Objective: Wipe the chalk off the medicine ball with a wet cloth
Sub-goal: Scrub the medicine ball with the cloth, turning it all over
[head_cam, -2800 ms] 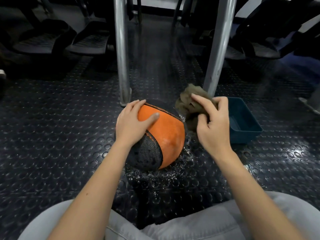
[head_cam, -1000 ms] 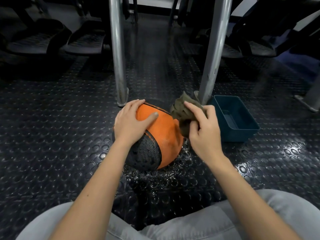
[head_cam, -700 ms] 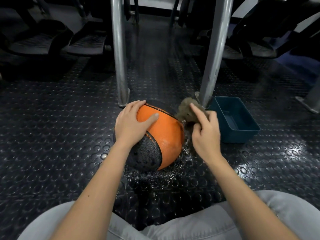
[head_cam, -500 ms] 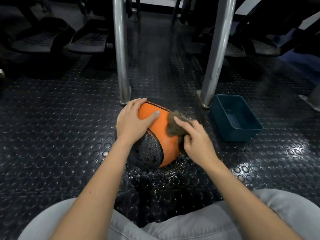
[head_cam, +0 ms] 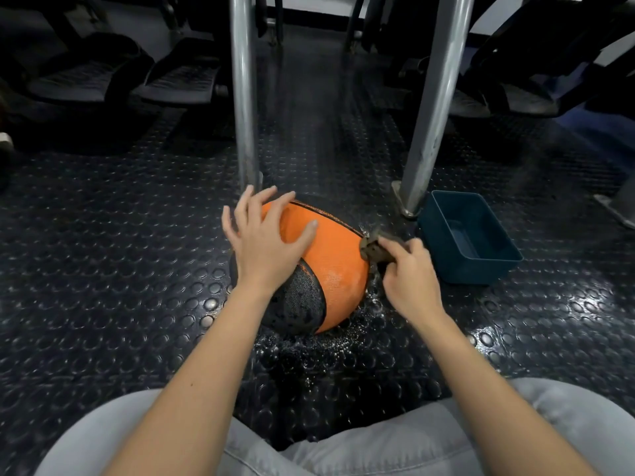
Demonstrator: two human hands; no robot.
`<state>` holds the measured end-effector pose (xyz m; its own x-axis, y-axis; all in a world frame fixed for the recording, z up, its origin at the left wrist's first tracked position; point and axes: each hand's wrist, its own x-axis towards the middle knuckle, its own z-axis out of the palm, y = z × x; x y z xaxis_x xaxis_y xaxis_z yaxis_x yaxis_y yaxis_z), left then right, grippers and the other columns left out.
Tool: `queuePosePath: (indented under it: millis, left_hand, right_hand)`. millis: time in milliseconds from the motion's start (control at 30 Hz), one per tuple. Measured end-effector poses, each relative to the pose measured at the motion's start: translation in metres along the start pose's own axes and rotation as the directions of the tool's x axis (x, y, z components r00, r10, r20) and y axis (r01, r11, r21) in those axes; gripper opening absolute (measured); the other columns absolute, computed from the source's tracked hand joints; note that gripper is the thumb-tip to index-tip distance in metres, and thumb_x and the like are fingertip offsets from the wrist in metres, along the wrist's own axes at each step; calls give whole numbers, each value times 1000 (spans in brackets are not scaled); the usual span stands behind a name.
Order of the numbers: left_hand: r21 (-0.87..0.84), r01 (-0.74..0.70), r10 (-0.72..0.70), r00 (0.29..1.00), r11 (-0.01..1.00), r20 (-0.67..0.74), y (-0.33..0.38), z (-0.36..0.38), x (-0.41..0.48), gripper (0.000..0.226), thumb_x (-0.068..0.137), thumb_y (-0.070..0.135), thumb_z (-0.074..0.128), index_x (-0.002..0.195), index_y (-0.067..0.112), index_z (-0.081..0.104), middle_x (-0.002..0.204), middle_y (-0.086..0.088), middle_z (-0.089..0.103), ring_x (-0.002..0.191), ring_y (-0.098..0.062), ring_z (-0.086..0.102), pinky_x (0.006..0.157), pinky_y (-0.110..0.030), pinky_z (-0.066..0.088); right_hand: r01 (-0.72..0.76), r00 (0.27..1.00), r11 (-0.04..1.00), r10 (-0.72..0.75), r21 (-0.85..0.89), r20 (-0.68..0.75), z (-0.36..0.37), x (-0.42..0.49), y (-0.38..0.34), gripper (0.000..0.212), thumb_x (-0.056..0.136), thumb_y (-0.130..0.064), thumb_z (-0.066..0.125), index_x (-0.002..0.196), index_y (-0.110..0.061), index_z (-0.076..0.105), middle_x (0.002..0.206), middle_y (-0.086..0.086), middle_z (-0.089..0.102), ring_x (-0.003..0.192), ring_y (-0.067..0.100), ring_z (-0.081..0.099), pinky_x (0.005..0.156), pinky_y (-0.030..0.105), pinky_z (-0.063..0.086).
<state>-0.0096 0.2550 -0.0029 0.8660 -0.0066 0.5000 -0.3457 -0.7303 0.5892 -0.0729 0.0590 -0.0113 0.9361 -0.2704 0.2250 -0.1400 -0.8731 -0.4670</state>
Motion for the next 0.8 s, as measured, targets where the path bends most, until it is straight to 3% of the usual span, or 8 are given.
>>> queuePosePath:
  millis: [67,133,267,367,500,600,700,800]
  left_hand:
    - [21,-112,112,994,994,-16,4,-1,1,46,84,55,46,115,27,65,121,6,57,123,-16,43,112,-37,10]
    - [-137,-61,85,980,989,179,6,-9,8,43,82,51,55,116,26,66,124,8,56,120,-14,47,110,-29,22]
    - [-208,33,84,846,978,526,-4,-22,15,85,57,69,56,136,41,42,150,18,29,141,-3,18,116,-37,10]
    - [-202,9,102,841,979,531,-7,-22,10,78,66,62,61,136,47,32,153,20,21,144,-3,6,116,-46,0]
    - [-234,52,69,874,971,480,-3,-19,10,63,86,38,66,141,39,35,154,19,21,144,-4,4,116,-44,-6]
    - [-224,66,41,896,972,443,-6,-15,11,62,87,36,65,141,38,36,154,18,22,145,-6,6,115,-42,-5]
    - [-211,56,39,905,976,424,-9,-14,12,65,83,46,66,140,38,37,154,17,24,145,-6,8,114,-38,-3]
    - [-247,62,52,902,967,429,-8,-15,12,70,72,55,53,138,40,39,153,19,24,144,-5,9,114,-34,-4]
  right_hand:
    - [67,996,984,-55,167,-71,-8,1,-5,53,91,0,43,137,-25,46,107,4,40,95,15,44,78,21,35]
    - [148,985,948,-115,283,-130,-13,-2,-13,55,89,2,45,134,-29,48,110,3,37,92,6,41,77,12,34]
    - [496,859,833,-428,244,-282,-15,-9,-23,44,82,4,48,113,-22,67,117,4,37,105,7,39,93,8,33]
    - [530,846,835,-510,148,-158,-7,-8,-12,45,78,4,47,104,-24,72,117,6,49,106,19,46,93,26,39]
    - [250,921,968,-242,-11,-306,-18,-3,3,45,73,14,58,99,-19,74,110,15,55,94,35,53,77,48,48]
    - [410,841,905,-329,110,-430,-29,-8,-14,40,80,5,50,106,-16,71,114,11,46,104,26,48,88,36,46]
    - [612,766,790,-580,39,-276,-9,-20,-16,42,80,1,46,103,-21,73,114,9,50,97,27,50,82,38,46]
    - [434,882,899,-436,-55,-181,-1,-12,0,45,71,13,60,93,-24,75,108,11,61,84,31,54,70,44,48]
